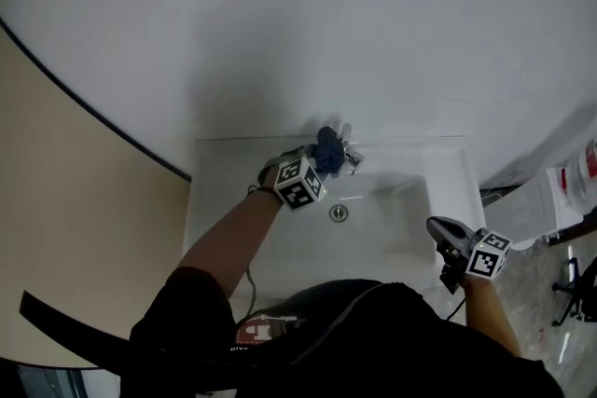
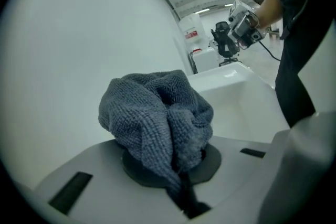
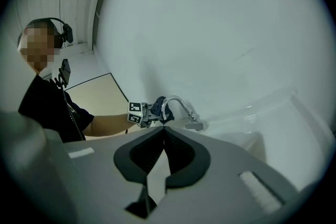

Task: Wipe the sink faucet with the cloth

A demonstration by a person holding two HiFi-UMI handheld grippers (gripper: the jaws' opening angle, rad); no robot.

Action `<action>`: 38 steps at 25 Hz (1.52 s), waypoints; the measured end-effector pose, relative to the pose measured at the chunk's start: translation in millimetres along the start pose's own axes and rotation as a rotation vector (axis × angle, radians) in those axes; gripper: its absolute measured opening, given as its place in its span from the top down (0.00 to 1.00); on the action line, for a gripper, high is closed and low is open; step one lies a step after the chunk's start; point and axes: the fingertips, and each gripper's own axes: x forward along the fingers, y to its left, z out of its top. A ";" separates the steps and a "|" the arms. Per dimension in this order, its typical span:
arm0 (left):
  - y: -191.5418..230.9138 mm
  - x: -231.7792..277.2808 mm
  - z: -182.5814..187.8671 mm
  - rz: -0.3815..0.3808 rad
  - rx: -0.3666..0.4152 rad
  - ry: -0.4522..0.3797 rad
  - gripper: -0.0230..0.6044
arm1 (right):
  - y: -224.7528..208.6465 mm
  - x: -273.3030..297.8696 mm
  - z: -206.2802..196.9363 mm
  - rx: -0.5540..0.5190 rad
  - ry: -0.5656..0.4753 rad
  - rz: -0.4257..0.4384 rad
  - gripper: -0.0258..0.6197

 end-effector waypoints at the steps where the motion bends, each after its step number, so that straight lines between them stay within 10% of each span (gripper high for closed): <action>1: 5.3 7.5 2.7 -0.003 0.041 0.011 0.93 | -5.8 -8.0 -2.4 0.005 -0.004 -0.020 0.96; 12: 27.8 68.6 2.9 -0.128 0.198 0.196 0.93 | -36.9 -69.9 -18.5 0.030 -0.010 -0.140 0.96; 22: -12.9 88.0 -6.0 -0.340 -0.045 -0.036 0.93 | -51.0 -85.8 -29.1 0.079 -0.030 -0.182 0.96; 27: -33.5 75.0 22.9 -0.318 0.160 -0.225 0.93 | -46.9 -89.2 -29.2 0.079 -0.026 -0.189 0.96; 33: -34.7 62.2 22.9 -0.159 0.645 -0.173 0.93 | -51.0 -91.6 -31.7 0.077 -0.025 -0.206 0.96; 38: -37.2 51.3 10.6 -0.107 0.706 -0.144 0.93 | -49.0 -81.1 -30.6 0.069 -0.023 -0.195 0.96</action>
